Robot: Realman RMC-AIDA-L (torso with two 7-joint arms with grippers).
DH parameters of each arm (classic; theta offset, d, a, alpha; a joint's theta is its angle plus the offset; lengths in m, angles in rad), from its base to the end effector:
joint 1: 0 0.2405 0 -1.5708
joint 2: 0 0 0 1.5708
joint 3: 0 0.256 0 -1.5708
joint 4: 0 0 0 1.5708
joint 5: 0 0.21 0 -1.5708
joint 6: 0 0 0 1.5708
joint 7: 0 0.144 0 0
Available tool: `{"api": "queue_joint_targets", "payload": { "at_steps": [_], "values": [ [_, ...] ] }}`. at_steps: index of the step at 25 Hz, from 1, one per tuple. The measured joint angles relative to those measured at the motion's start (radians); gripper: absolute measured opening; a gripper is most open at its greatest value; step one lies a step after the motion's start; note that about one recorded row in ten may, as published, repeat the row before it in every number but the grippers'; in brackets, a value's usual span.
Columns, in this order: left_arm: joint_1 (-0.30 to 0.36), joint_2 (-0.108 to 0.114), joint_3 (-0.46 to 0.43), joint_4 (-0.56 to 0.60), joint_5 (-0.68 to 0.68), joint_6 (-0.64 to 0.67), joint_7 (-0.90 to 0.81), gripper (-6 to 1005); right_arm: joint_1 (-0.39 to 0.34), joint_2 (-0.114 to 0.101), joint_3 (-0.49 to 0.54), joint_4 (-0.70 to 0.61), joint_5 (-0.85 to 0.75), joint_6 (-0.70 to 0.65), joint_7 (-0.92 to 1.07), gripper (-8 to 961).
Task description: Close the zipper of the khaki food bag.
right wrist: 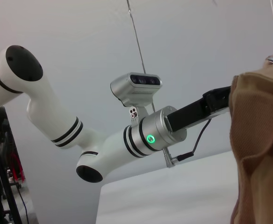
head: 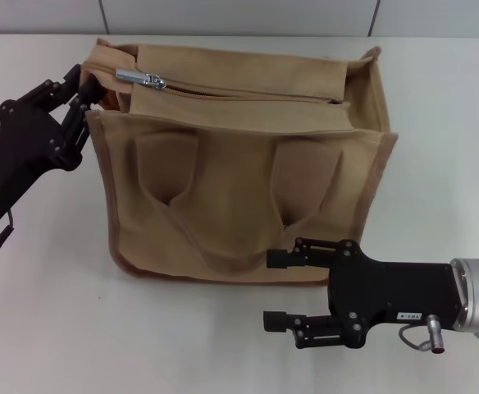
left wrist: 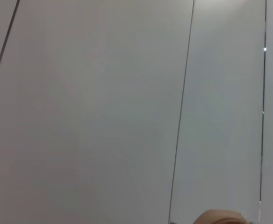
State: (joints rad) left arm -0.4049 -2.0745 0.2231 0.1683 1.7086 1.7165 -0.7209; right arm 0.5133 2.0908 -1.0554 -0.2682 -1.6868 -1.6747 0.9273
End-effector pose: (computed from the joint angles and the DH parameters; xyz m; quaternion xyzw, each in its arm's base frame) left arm -0.2950 0.2791 0.0086 -0.7787 -0.1646 -0.4790 0.3701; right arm 0.2434 0.2534 -0.0745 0.9344 -0.1107 -0.3386 0.0063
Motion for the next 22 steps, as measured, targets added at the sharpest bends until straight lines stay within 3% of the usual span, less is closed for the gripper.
{"api": "queue_joint_targets", "payload": {
  "at_steps": [5, 11, 17, 22],
  "values": [
    [0.001, 0.002, 0.038, 0.015, 0.004, 0.000, 0.001, 215, 0.003, 0.000, 0.000, 0.000, 0.001, 0.000, 0.000, 769],
    [0.011, 0.003, 0.051, 0.026, 0.004, -0.003, 0.045, 372, 0.000, 0.000, 0.000, 0.000, 0.001, 0.000, -0.001, 769],
    [0.039, 0.004, 0.052, 0.029, 0.004, 0.005, 0.113, 612, -0.002, 0.000, 0.000, 0.000, 0.001, 0.000, -0.001, 769],
    [0.034, -0.002, 0.037, 0.010, -0.008, 0.007, 0.115, 664, 0.001, 0.001, 0.000, 0.000, 0.001, 0.000, -0.001, 769]
  ]
}}
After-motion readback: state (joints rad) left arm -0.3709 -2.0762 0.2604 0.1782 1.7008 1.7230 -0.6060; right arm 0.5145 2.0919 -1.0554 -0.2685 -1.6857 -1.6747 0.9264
